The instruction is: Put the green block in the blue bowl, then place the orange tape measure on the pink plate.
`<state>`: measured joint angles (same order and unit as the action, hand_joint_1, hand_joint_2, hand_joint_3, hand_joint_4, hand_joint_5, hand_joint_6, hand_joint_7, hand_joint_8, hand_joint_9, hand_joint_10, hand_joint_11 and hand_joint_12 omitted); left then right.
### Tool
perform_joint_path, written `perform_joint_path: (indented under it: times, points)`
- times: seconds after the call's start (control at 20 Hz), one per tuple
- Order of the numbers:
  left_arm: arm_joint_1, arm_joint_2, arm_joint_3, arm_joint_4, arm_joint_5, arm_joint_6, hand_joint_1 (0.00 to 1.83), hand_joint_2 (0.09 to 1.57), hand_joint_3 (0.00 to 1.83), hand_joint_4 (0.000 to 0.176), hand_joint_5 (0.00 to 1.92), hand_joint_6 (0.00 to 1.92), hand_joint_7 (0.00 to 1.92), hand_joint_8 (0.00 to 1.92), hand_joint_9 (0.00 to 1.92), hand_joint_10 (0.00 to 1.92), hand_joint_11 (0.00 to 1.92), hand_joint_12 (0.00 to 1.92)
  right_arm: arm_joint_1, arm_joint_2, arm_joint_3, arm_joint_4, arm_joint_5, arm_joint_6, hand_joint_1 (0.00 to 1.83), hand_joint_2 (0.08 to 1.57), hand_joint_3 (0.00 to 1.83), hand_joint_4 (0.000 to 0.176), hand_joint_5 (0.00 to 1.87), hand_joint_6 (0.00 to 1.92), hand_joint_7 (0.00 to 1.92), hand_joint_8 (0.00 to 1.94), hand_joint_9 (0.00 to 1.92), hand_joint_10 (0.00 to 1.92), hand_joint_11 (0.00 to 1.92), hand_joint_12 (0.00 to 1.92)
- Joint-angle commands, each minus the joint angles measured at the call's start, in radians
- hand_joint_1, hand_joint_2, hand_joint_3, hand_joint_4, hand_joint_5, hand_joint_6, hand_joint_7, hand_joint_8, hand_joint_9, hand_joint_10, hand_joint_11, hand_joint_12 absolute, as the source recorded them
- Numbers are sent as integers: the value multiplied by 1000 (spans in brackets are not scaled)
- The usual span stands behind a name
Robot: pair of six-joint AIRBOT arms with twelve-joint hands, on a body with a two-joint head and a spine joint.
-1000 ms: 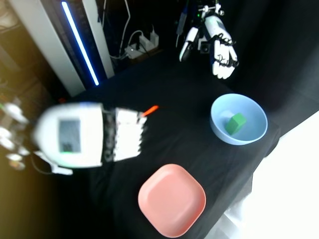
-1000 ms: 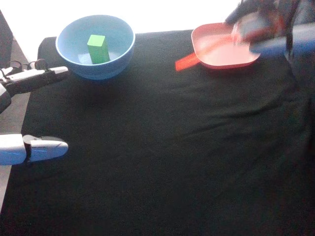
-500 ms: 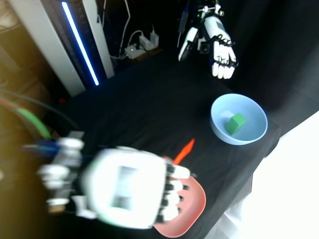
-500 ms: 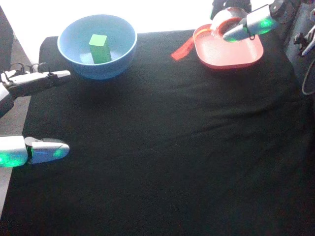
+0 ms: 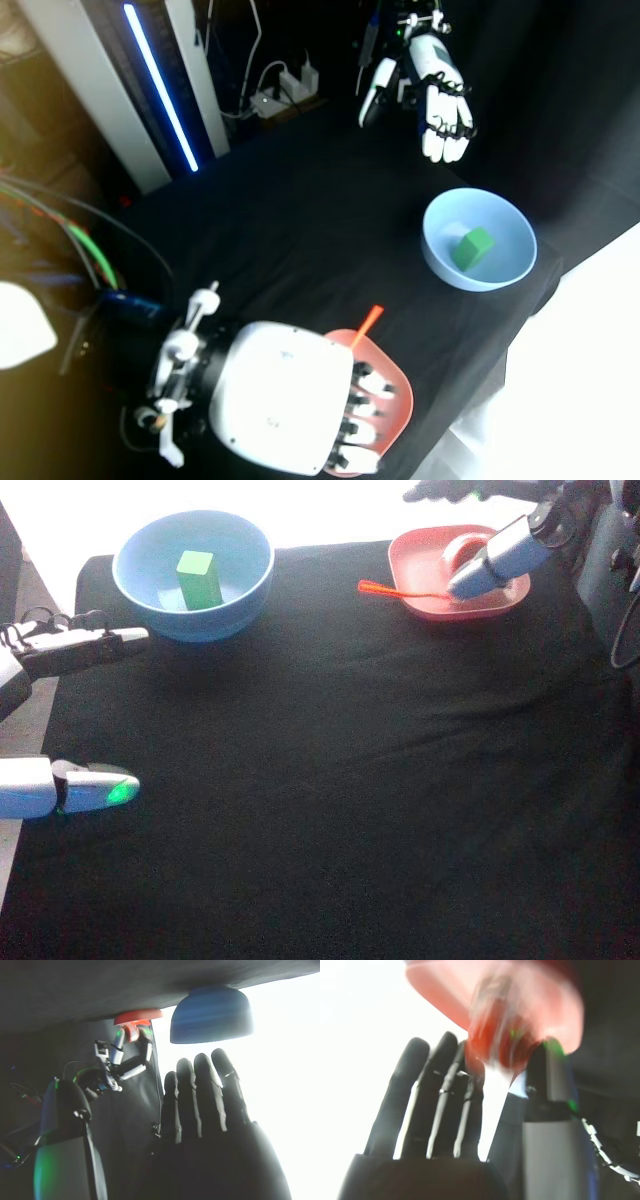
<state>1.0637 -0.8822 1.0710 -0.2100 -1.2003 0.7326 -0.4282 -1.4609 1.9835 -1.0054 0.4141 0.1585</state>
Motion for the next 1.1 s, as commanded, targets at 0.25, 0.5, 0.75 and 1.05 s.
perform_joint_path:
  times: [0.25,0.5,0.75,1.05]
  points:
    - [-3,25,1,-12,-148,-15,830,917,8,0,373,0,398,0,347,8,0,898,13,52,-76,216,162,3,727,781,2,176,0,0,0,0,0,0,0,136]
    - [2,71,0,-44,-224,-15,739,928,2,41,361,0,331,7,249,8,0,657,-10,249,-264,495,417,-2,702,840,18,162,0,0,0,0,0,0,0,0]
    - [4,79,-16,-76,-379,-14,585,990,12,65,296,0,339,3,326,20,0,850,-158,361,-437,786,735,-112,730,766,0,176,0,0,0,0,0,0,9,4]
    - [24,7,-53,-75,-531,-18,218,1090,19,98,172,0,221,0,211,0,0,550,-540,401,-621,1217,1228,-155,786,771,0,175,10,4,59,22,0,0,0,0]
